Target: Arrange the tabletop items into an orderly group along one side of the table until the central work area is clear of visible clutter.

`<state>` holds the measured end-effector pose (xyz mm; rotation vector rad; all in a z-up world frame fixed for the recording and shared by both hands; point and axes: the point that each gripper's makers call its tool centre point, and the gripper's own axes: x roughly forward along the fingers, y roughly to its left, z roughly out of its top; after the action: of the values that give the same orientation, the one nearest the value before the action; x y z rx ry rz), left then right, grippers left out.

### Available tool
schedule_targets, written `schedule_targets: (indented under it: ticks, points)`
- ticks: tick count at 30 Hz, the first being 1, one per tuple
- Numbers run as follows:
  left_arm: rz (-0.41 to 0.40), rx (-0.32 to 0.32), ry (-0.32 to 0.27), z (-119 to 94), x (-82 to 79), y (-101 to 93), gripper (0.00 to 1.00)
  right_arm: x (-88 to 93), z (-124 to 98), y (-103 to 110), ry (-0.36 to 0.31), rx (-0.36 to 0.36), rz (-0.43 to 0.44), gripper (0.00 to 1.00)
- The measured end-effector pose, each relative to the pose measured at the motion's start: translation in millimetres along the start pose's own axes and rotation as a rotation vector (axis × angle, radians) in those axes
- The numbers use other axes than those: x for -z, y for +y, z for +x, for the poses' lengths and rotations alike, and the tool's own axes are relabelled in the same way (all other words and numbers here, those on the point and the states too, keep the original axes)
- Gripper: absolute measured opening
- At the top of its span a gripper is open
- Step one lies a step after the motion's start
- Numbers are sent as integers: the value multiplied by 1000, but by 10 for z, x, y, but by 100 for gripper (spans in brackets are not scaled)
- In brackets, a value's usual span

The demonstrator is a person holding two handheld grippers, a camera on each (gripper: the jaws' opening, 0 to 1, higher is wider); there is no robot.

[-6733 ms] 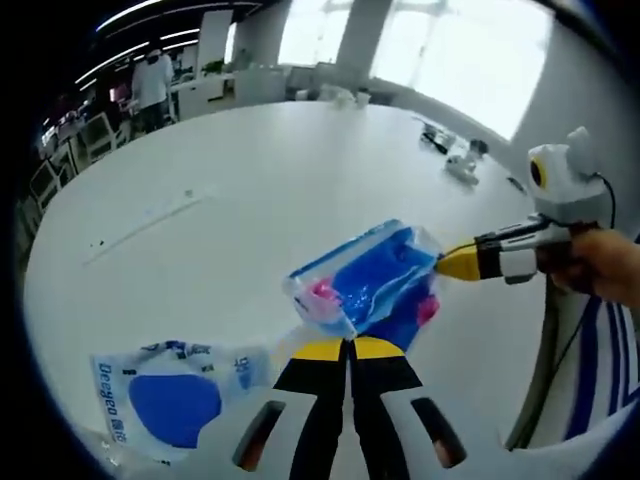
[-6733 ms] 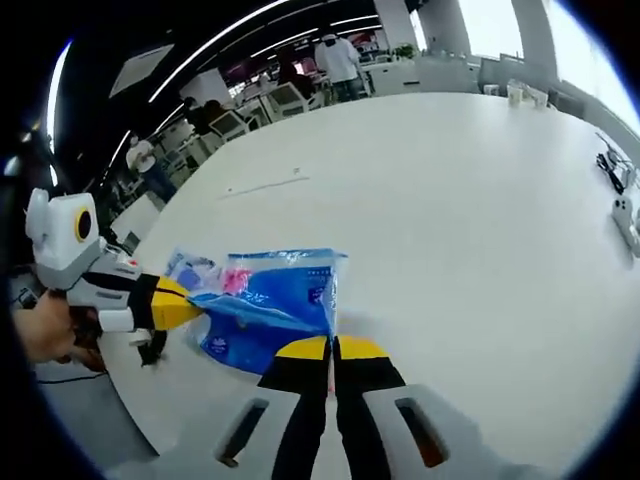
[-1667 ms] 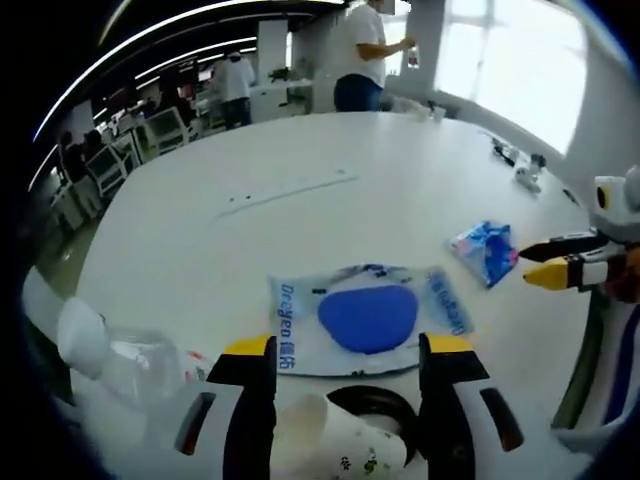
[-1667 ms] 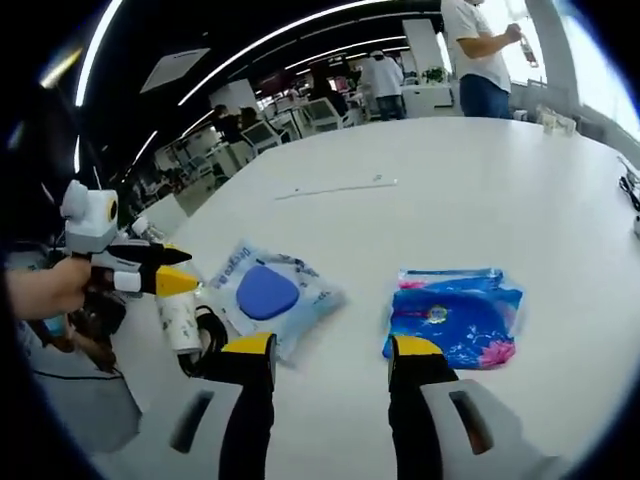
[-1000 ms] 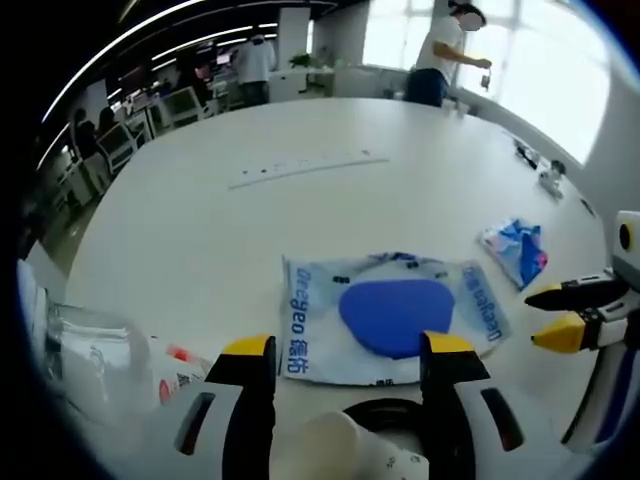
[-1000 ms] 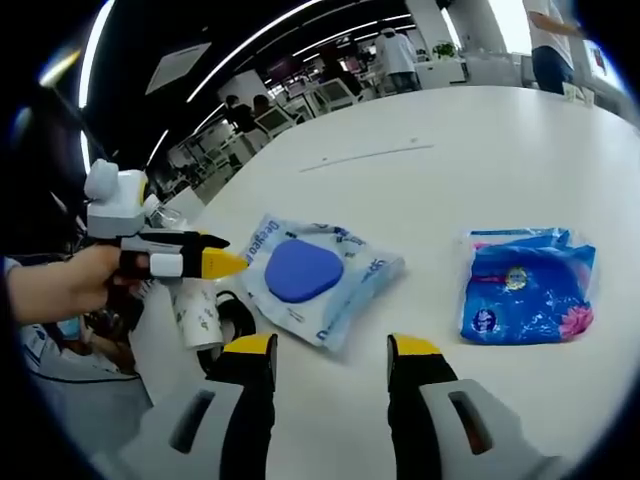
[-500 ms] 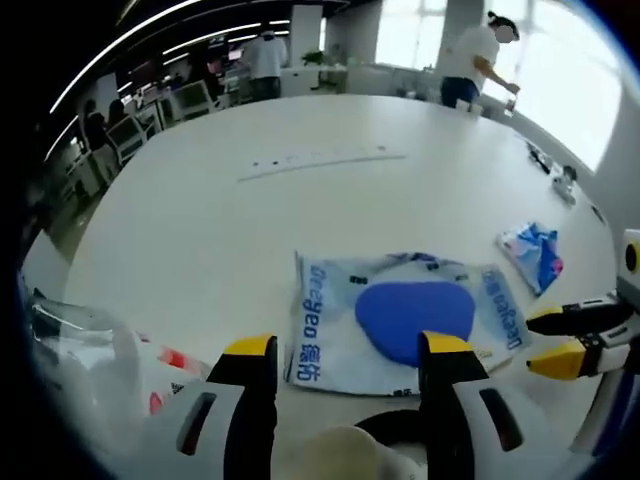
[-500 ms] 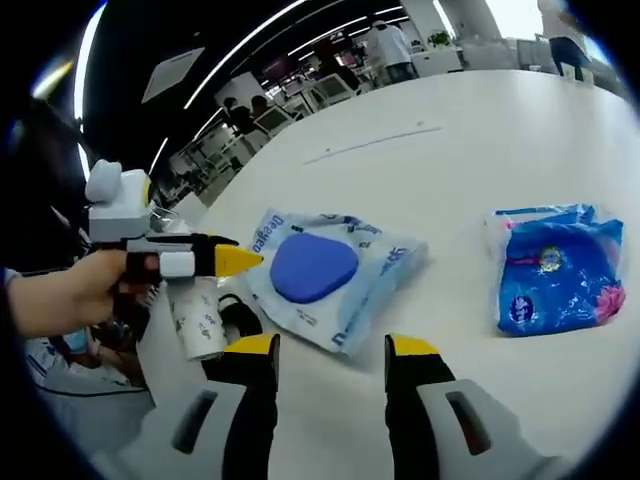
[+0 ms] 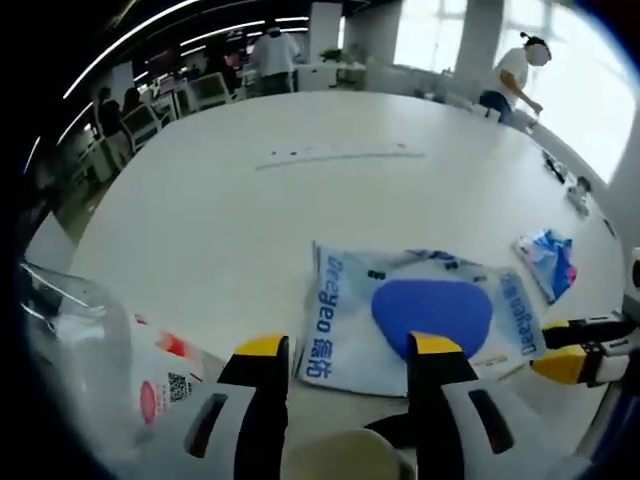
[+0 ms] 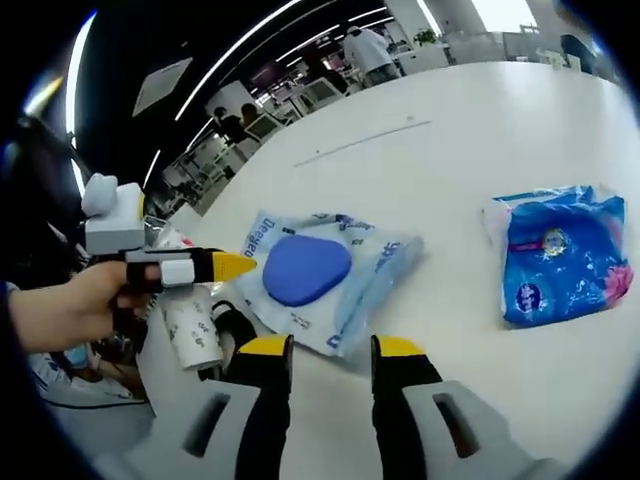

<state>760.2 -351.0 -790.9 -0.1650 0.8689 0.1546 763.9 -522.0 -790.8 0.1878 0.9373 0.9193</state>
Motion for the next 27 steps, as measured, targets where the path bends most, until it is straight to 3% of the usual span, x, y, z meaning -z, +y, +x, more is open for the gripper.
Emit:
schedule_targets:
  ticks: [7, 12, 15, 20, 21, 27]
  points:
    - [-34, -25, 21, 38, 75, 58, 36, 36, 27, -68, 5, 16, 29, 11]
    - [-38, -38, 25, 66, 88, 92, 32, 47, 46, -99, 12, 13, 47, 7]
    - [-46, -51, 31, 74, 92, 124, 25, 54, 54, -98, 16, 15, 48, 4]
    - [-22, -86, 56, 30, 129, 198, 0, 43, 39, -153, 18, 41, 16, 1]
    - [-35, -63, 57, 22, 131, 181, 0, 35, 36, -157, 16, 38, 14, 1]
    - [-31, -57, 60, -40, 139, 111, 0, -13, 20, -190, 12, 54, -7, 0]
